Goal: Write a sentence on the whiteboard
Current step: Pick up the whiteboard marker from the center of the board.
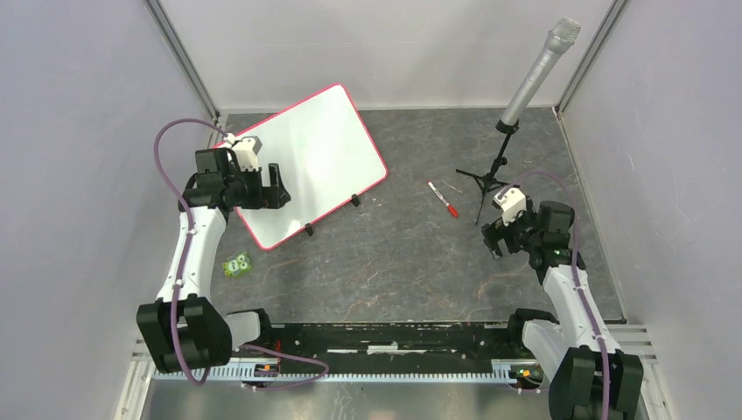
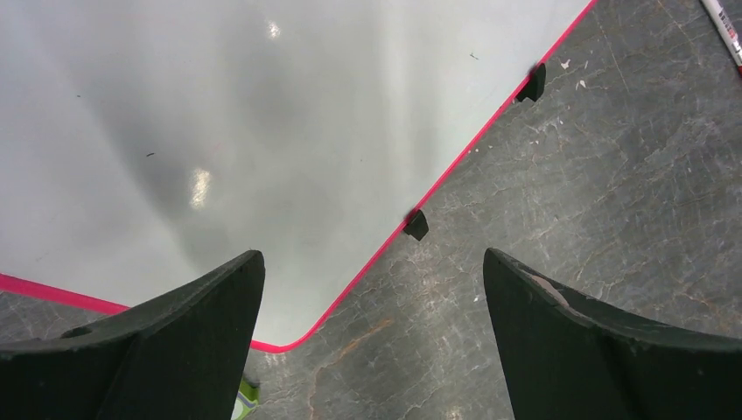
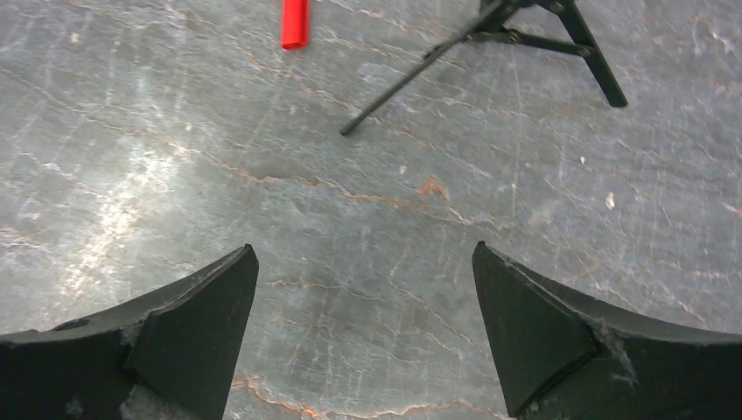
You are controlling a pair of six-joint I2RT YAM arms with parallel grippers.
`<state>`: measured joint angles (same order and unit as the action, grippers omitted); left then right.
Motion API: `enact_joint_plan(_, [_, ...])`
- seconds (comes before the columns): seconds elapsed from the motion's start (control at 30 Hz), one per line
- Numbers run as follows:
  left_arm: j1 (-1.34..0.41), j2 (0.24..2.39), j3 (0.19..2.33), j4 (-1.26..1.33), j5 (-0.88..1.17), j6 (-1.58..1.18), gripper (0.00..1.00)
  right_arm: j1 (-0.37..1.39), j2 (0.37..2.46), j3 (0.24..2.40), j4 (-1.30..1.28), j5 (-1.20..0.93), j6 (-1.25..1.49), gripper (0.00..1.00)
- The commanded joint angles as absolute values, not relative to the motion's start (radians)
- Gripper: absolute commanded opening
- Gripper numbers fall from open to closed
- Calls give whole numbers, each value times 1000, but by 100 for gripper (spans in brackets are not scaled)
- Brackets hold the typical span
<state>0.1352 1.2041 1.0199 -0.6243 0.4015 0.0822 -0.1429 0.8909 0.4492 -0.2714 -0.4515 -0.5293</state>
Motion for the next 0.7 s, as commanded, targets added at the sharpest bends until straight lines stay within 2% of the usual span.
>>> enact_joint_plan(0.0, [124,1185,1034,-626,431,80,100,-75,868,453,-261,-460,-546,99])
enact_joint_plan(0.1, [118,1179,1031,-625,444,82,100,-10,879,465,-250,-452,-540,99])
enact_joint_plan(0.23, [108,1180,1031,-627,450,79,100,94,944,521,-239,-420,-523,91])
enact_joint_plan(0.43, [95,1184,1033,-630,468,79,100,250,1112,616,-151,-281,-451,74])
enact_joint_plan(0.57, [92,1178,1034,-641,469,94,100,290,1255,717,-111,-212,-426,61])
enact_joint_plan(0.67, [89,1174,1032,-649,469,101,100,306,1357,785,-98,-193,-420,58])
